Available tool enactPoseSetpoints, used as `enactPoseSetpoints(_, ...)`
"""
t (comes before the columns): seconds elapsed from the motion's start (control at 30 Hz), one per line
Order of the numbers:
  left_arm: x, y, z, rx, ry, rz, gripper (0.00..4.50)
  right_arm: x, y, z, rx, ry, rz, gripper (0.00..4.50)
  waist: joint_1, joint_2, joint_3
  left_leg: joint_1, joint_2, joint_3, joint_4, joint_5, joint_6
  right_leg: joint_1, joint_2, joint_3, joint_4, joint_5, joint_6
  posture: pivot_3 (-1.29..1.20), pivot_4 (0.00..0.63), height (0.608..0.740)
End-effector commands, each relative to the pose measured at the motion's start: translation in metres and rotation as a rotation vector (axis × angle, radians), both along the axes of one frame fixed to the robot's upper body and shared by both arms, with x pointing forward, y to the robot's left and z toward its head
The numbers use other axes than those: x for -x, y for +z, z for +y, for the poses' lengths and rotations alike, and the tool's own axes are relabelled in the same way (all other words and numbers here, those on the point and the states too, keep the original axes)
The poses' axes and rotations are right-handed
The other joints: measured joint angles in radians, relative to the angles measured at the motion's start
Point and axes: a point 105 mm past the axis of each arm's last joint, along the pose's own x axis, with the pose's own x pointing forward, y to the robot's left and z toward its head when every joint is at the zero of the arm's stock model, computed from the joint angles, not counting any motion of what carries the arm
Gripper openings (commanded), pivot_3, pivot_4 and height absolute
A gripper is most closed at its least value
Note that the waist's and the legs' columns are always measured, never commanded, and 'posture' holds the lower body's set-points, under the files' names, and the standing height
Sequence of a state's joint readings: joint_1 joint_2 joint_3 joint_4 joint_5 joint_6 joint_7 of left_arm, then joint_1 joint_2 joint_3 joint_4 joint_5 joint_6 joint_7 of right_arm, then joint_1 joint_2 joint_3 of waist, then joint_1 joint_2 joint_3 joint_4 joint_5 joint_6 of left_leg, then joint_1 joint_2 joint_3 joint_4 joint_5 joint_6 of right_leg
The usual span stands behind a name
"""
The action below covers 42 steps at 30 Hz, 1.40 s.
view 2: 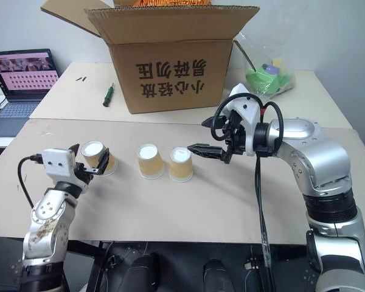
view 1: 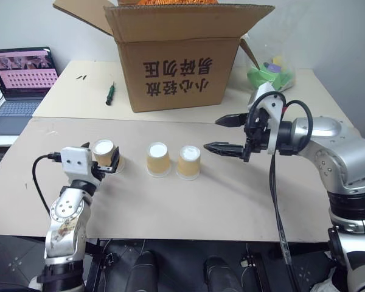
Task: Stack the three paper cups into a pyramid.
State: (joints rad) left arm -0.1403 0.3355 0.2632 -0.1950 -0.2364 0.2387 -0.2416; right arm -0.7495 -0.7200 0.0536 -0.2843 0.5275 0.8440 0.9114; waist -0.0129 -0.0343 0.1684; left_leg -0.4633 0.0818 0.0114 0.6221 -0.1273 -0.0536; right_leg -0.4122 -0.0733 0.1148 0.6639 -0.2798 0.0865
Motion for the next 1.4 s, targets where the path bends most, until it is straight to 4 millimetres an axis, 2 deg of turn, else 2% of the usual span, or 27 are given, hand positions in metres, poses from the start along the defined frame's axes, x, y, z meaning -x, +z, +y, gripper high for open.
enactPoseSetpoints(0.03,-0.004,0.005,0.001,0.0,-0.014,-0.004,4.5,0.002,0.014,-0.006,-0.027,-0.013,-0.061,4.46,-0.003,0.0,0.0,0.0,0.0,0.0,0.0,0.0,0.0,0.0,0.0,0.0,0.0,0.0,0.0,0.0,0.15,0.7)
enactPoseSetpoints(0.2,-0.006,0.005,0.001,0.009,-0.019,0.0,4.5,0.003,0.016,-0.006,-0.03,-0.021,-0.072,4.46,-0.003,0.0,0.0,0.0,0.0,0.0,-0.001,0.0,0.0,0.0,0.0,0.0,0.0,0.0,0.0,0.0,0.15,0.7)
enactPoseSetpoints(0.37,-0.006,0.006,0.001,-0.006,-0.026,-0.003,2.7,0.003,0.016,-0.007,-0.031,-0.033,-0.074,4.5,-0.001,0.0,0.0,0.0,0.0,-0.001,0.0,0.0,0.0,0.0,0.0,0.0,0.0,0.0,0.0,0.0,0.15,0.7)
enactPoseSetpoints(0.57,-0.009,0.01,-0.003,-0.005,-0.046,-0.014,2.7,0.001,0.014,-0.007,-0.034,-0.045,-0.069,4.5,-0.001,0.0,0.0,0.0,0.0,-0.001,0.0,0.0,0.0,0.0,0.0,-0.001,0.0,0.0,0.0,0.0,0.15,0.7)
enactPoseSetpoints(0.67,-0.021,0.037,-0.019,-0.036,-0.117,-0.078,2.7,-0.002,0.012,-0.008,-0.031,-0.058,-0.068,4.5,0.003,0.0,0.0,0.0,0.0,-0.001,0.0,0.0,0.0,0.0,0.0,-0.001,0.0,0.0,0.0,0.0,0.15,0.7)
enactPoseSetpoints(0.77,-0.035,0.077,-0.041,-0.07,-0.231,-0.165,2.7,-0.005,0.01,-0.008,-0.033,-0.07,-0.065,4.5,0.011,-0.001,0.001,-0.001,0.0,-0.004,0.002,0.0,0.0,0.002,0.0,-0.004,0.0,0.0,0.0,0.0,0.15,0.7)
enactPoseSetpoints(0.87,-0.044,0.127,-0.071,-0.066,-0.41,-0.238,2.7,-0.007,0.006,-0.009,-0.026,-0.087,-0.063,4.5,0.014,-0.001,0.001,-0.002,0.0,-0.005,0.003,0.0,0.0,0.004,0.0,-0.006,-0.001,0.0,0.001,0.0,0.15,0.7)
enactPoseSetpoints(0.97,-0.037,0.167,-0.105,-0.018,-0.698,-0.223,2.7,-0.009,-0.001,-0.014,-0.014,-0.124,-0.061,4.5,0.012,-0.001,0.001,-0.003,-0.001,-0.007,0.002,0.0,0.0,0.004,0.0,-0.007,-0.002,0.0,0.001,0.0,0.15,0.7)
enactPoseSetpoints(1.03,-0.021,0.177,-0.126,0.004,-0.927,-0.168,2.7,-0.011,-0.003,-0.018,-0.014,-0.15,-0.063,4.5,0.008,-0.001,0.001,-0.003,-0.001,-0.008,0.002,0.0,0.0,0.004,0.0,-0.008,-0.002,0.0,0.001,0.0,0.15,0.7)
enactPoseSetpoints(1.13,-0.001,0.178,-0.141,-0.024,-1.142,-0.103,2.7,-0.013,-0.004,-0.022,-0.014,-0.173,-0.069,4.5,-0.006,0.001,0.001,-0.005,-0.001,-0.009,0.001,-0.001,0.001,0.002,-0.001,-0.009,-0.002,-0.001,0.001,0.0,0.15,0.7)
enactPoseSetpoints(1.2,0.004,0.174,-0.145,-0.039,-1.222,-0.053,2.7,-0.013,-0.005,-0.024,-0.014,-0.19,-0.074,4.5,-0.011,0.001,0.001,-0.004,-0.001,-0.009,0.0,-0.001,0.001,0.002,0.0,-0.009,-0.001,-0.002,0.001,0.0,0.15,0.7)
enactPoseSetpoints(1.4,-0.001,0.154,-0.148,-0.085,-1.27,0.032,2.7,-0.013,-0.003,-0.033,-0.03,-0.249,-0.097,4.5,-0.009,0.001,0.001,-0.005,-0.001,-0.01,0.001,-0.001,0.001,0.003,0.0,-0.01,0.0,-0.002,0.001,0.0,0.15,0.7)
